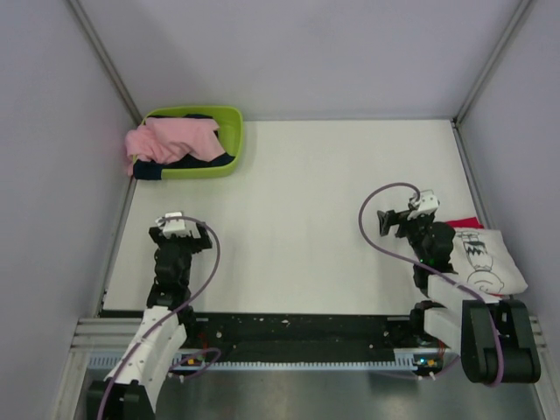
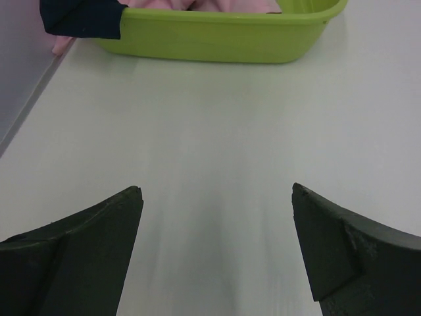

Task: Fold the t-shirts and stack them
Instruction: Put the neatly folded tshirt into the corner of the board with the right arm

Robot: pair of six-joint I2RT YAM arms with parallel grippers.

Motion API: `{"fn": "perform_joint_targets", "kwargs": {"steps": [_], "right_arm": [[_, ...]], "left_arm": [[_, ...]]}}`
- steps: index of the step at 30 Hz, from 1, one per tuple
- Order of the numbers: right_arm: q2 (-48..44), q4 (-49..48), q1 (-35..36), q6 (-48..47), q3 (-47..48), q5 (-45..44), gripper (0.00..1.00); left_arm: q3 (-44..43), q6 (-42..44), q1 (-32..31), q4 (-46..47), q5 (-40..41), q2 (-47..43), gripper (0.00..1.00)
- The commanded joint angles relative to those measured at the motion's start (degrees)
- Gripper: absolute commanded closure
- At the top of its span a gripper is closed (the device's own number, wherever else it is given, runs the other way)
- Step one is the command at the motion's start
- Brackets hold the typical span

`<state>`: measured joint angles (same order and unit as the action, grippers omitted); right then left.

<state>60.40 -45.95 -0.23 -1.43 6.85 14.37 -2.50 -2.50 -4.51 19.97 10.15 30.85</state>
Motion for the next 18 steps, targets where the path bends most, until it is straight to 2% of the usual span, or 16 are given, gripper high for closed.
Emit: {"fn": "perform_joint_targets", "kwargs": {"steps": [1,18], "right_arm": [[-0.8,-7.7,-0.1,-0.8,-0.9,-1.7,0.01],[-0.6,-7.3,-0.1,-0.9,-0.7,-1.5,0.01]], "left_arm": [[1.6,-0.8,0.3,7.1,0.0,-0.4,0.02],[1.4,-1.1,0.3,7.8,-0.2,0.5,0.02]]}}
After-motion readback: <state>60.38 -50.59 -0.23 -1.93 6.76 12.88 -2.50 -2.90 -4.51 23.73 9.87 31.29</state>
